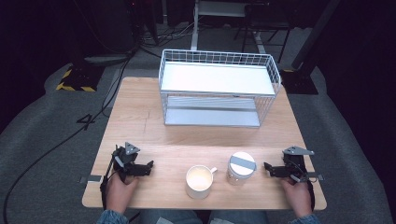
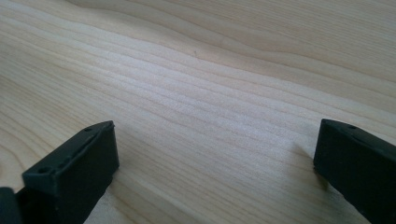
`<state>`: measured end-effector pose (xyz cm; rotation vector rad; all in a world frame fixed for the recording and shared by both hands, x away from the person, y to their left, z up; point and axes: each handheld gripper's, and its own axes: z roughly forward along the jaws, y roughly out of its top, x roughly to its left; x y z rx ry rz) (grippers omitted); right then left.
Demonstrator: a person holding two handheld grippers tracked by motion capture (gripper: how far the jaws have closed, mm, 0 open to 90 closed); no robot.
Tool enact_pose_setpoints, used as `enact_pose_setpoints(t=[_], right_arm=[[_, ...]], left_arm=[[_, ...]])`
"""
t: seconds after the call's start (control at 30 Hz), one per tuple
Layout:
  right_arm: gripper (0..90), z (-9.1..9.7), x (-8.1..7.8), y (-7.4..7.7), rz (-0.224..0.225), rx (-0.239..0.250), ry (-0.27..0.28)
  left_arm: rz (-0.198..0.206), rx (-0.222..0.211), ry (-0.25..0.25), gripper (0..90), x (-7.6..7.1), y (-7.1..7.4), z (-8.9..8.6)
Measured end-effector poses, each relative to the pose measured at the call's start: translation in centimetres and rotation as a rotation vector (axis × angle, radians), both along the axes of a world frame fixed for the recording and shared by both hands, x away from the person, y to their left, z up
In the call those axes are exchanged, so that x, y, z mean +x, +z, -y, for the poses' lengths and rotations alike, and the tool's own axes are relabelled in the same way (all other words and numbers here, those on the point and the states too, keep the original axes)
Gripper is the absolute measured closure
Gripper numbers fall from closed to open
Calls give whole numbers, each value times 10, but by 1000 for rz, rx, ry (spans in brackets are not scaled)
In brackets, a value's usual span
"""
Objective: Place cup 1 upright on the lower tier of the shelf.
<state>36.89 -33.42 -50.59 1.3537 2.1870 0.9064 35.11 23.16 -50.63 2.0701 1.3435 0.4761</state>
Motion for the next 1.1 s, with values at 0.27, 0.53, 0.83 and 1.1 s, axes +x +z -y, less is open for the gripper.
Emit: enact_pose_setpoints(t=[0.27, 0.53, 0.83, 1.1], right_arm=[[4, 1, 1, 0, -3, 4, 0], [5, 3, -1, 0, -3, 6, 10], [48, 7, -4, 6, 8, 43, 16], [1, 3, -16, 22, 59, 85, 76]], left_arm=[[0, 0, 8, 8, 0, 0, 1], [2, 5, 7, 8, 1, 0, 1], [-2, 6, 4, 8, 3, 1, 2], [2, 4, 11, 9, 2, 0, 3]])
